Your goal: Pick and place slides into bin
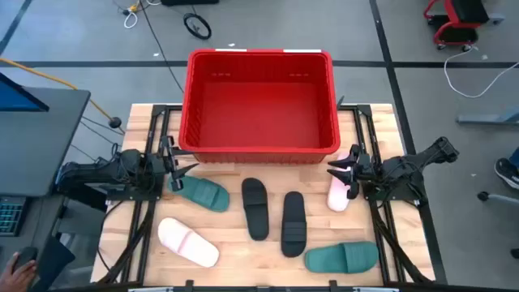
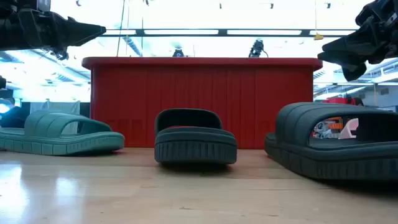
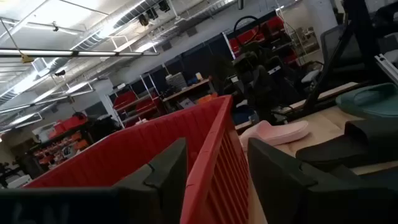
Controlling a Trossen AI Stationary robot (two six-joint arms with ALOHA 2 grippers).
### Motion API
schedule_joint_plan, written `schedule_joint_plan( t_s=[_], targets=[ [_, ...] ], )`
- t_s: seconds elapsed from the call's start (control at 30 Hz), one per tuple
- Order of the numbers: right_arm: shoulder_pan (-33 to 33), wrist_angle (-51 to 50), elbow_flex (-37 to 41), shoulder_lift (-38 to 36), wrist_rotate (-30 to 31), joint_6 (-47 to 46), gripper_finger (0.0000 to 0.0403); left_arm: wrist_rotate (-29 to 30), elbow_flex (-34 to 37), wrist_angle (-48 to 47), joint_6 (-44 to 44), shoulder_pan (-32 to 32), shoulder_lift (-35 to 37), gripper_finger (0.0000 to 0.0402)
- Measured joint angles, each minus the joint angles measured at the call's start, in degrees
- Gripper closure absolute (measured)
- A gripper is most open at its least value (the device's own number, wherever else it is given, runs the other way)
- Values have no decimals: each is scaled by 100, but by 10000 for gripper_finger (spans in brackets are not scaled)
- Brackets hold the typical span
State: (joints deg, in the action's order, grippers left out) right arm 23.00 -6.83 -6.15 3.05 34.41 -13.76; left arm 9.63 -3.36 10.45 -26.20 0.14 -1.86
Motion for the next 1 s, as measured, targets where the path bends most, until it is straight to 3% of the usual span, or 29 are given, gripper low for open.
schedule_joint_plan(
  t_s=[1.0],
  targets=[
    [1,-1,0,0,-2,0,265,0,0,-1,0,-1,0,228]
  ],
)
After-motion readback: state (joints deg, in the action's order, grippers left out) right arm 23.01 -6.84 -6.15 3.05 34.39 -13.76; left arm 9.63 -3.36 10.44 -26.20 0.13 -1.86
